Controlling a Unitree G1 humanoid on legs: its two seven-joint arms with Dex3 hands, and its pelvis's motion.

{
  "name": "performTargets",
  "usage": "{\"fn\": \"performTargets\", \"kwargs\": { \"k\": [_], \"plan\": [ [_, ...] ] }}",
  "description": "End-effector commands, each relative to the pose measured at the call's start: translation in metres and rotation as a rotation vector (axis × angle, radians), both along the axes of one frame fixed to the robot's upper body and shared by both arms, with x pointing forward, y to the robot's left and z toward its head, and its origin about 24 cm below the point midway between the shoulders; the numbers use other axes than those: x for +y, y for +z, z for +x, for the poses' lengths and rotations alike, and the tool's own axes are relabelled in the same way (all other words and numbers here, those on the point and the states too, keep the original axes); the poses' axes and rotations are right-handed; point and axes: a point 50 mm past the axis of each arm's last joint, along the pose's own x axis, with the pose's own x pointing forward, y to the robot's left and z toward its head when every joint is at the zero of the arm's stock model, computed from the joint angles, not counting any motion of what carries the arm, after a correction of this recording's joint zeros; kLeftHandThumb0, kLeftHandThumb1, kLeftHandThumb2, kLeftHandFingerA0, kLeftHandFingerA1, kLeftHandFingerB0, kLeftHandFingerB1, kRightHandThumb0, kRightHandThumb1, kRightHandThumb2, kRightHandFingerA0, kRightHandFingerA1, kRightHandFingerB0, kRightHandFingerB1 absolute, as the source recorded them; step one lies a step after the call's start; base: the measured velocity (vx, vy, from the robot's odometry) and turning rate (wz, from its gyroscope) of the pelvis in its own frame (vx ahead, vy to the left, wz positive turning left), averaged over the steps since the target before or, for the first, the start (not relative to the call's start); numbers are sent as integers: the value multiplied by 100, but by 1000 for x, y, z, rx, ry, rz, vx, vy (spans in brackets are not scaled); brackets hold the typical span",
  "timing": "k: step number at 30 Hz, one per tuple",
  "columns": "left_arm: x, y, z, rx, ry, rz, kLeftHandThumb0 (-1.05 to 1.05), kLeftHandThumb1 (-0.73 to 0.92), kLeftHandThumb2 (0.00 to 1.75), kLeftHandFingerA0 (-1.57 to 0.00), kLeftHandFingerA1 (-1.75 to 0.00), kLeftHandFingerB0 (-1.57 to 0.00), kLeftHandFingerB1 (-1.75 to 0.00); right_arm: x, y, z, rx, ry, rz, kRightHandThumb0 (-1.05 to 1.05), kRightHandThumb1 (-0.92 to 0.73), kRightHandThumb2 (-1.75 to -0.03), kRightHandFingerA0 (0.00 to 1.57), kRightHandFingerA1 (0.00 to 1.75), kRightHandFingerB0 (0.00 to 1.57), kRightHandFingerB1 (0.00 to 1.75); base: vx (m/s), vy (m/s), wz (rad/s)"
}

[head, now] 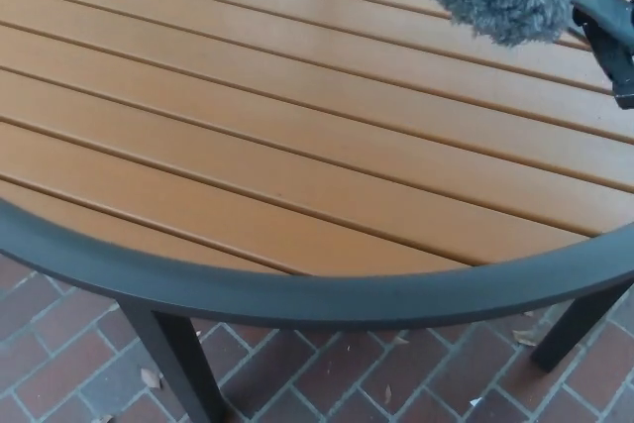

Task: The robot walks towards a desk kept outside and uses its right hand to up pick up the grey duster kept on it and uses it to clean the table by swiping it twice

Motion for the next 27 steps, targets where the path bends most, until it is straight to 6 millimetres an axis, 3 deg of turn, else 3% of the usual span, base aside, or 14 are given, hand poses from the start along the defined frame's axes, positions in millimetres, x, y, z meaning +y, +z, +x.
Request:
{"fn": "performTargets", "kwargs": {
  "k": [1, 2, 4, 7, 9, 10, 11, 12, 15, 16, 17, 18, 19, 27],
  "plan": [
    [2, 1, -1, 2, 18, -5, -10, 65, 59, -74, -53, -67, -50, -38, 6, 16, -62, -169, -186, -17, -53, -108, 87, 175, 71, 169, 0, 0, 0],
    [2, 0, -1, 1, 28, -12, -11, 63, 58, -77, -52, -69, -50, -41, -3, 19, -46, -190, -298, -16, -64, -90, 85, 175, 66, 165, 0, 0, 0],
    [1, 0, -1, 0, 22, -12, -10, 66, 59, -76, -53, -69, -50, -44, -12, 22, -30, -213, -387, -18, -68, -83, 87, 175, 68, 160, 0, 0, 0],
    [1, 0, -1, -1, 18, -11, -10, 66, 59, -76, -53, -69, -50, -46, -15, 24, -31, -219, -409, -18, -68, -83, 87, 175, 68, 160, 0, 0, 0],
    [0, -1, -1, -1, 23, -23, -11, 66, 59, -75, -51, -68, -49, -51, -32, 28, 9, -272, -464, -16, -64, -89, 85, 175, 70, 154, 0, 0, 0],
    [0, -2, -1, 2, 20, -21, -12, 64, 58, -77, -52, -69, -49, -54, -39, 29, 37, -320, -479, -20, -71, -80, 85, 173, 73, 119, 0, 0, 0],
    [-1, -2, -1, 3, 19, -20, -12, 64, 58, -77, -52, -69, -49, -55, -40, 30, 44, -332, -483, -20, -71, -80, 85, 173, 73, 119, 0, 0, 0],
    [-1, -2, -1, 4, 16, -16, -11, 64, 58, -76, -51, -68, -49, -56, -42, 30, 50, -345, -488, -20, -72, -77, 86, 168, 79, 94, 0, 0, 0],
    [-1, -2, -1, 5, 10, -11, -11, 64, 58, -76, -51, -68, -49, -59, -44, 31, 51, -359, -495, -20, -72, -77, 86, 168, 79, 94, 0, 0, 0],
    [-1, -1, 0, 3, 6, -7, -11, 66, 59, -74, -51, -68, -49, -58, -54, 30, 77, -346, -563, -24, -69, -74, 86, 163, 81, 77, 0, 0, 0],
    [0, 0, 1, 2, 3, -5, -11, 66, 59, -74, -51, -68, -49, -58, -61, 29, 96, -335, -614, -24, -69, -74, 86, 163, 81, 77, 0, 0, 0],
    [0, 0, 3, -1, 3, -5, -10, 66, 59, -74, -51, -67, -50, -57, -73, 26, 123, -299, -701, -27, -72, -69, 88, 162, 83, 93, 0, 0, 0],
    [1, 0, 4, -4, 4, -5, -10, 66, 59, -74, -51, -67, -50, -54, -85, 23, 146, -257, -785, -27, -72, -69, 88, 162, 83, 93, 0, 0, 0],
    [-1, -2, 5, 3, 11, -18, -9, 63, 58, -77, -51, -70, -49, -37, -126, 14, 189, -196, -886, -30, -76, -74, 91, 162, 81, 116, 0, 0, 0]
  ]
}}
